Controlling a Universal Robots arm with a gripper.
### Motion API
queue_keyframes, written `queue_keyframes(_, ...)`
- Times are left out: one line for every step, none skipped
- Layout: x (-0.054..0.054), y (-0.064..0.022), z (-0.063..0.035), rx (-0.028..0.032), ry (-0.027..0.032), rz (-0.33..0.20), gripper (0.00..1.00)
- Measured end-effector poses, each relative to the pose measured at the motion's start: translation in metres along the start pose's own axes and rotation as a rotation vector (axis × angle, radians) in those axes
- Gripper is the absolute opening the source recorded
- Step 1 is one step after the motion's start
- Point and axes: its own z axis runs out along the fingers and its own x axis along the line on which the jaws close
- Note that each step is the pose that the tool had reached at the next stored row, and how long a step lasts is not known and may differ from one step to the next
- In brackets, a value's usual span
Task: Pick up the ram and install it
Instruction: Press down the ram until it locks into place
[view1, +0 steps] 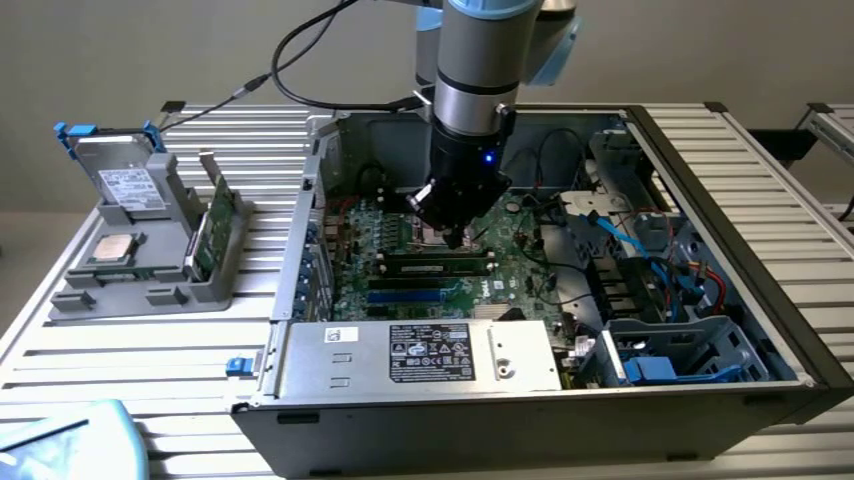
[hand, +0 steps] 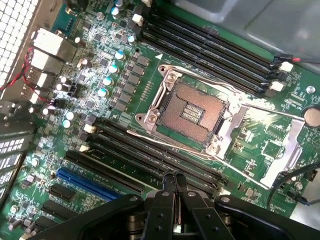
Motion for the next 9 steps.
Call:
queue_keyframes(0.0000,0.0000,0.0000,0.0000,-0.0008,0.013,0.11)
queue_keyframes(0.0000,0.0000,0.0000,0.0000,-0.0015,0.025,0.11)
queue_keyframes(0.0000,0.0000,0.0000,0.0001,-0.0022,0.039,0.11)
queue_keyframes(0.0000,0.0000,0.0000,0.0001,-0.0029,0.053,0.11)
queue_keyframes(0.0000,0.0000,0.0000,0.0001,-0.0037,0.066,0.11)
queue_keyframes(0.0000,0.0000,0.0000,0.0001,-0.0044,0.078,0.11)
queue_keyframes(0.0000,0.0000,0.0000,0.0002,-0.0053,0.092,0.11)
queue_keyframes(0.0000,0.0000,0.0000,0.0002,-0.0060,0.105,0.11)
queue_keyframes(0.0000,0.0000,0.0000,0.0002,-0.0067,0.117,0.11)
